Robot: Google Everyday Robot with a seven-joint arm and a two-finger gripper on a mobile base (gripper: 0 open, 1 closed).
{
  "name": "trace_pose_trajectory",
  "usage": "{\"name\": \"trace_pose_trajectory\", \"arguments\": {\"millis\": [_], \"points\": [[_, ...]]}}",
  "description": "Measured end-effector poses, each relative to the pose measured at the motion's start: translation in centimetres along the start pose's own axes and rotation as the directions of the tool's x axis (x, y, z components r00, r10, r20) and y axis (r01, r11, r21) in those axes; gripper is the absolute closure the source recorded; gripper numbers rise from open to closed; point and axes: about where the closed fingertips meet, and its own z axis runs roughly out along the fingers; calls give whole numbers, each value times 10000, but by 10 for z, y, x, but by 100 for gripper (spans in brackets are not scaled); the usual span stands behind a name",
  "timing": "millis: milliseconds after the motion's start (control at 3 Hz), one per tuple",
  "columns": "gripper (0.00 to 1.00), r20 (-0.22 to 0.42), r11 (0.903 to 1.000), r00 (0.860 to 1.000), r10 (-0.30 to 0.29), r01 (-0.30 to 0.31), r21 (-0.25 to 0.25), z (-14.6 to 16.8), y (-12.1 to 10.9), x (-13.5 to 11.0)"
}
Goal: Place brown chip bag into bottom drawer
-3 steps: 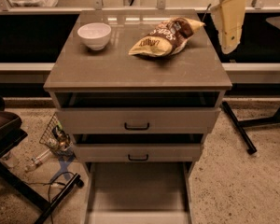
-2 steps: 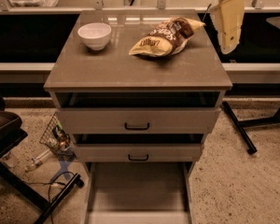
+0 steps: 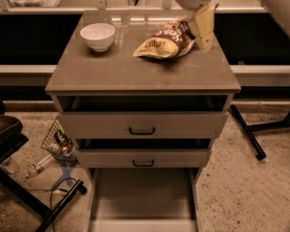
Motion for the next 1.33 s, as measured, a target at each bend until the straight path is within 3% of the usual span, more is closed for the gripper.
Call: {"name": "trace_pose_trajectory", "arguments": {"millis": [333, 1000, 1333], "points": [[0, -47, 9992, 9994, -354, 353, -208, 92, -42, 24], [0, -433, 9961, 9965, -721, 697, -536, 178, -73, 53], [16, -190, 9907, 9951, -975, 952, -968, 215, -72, 50]]}}
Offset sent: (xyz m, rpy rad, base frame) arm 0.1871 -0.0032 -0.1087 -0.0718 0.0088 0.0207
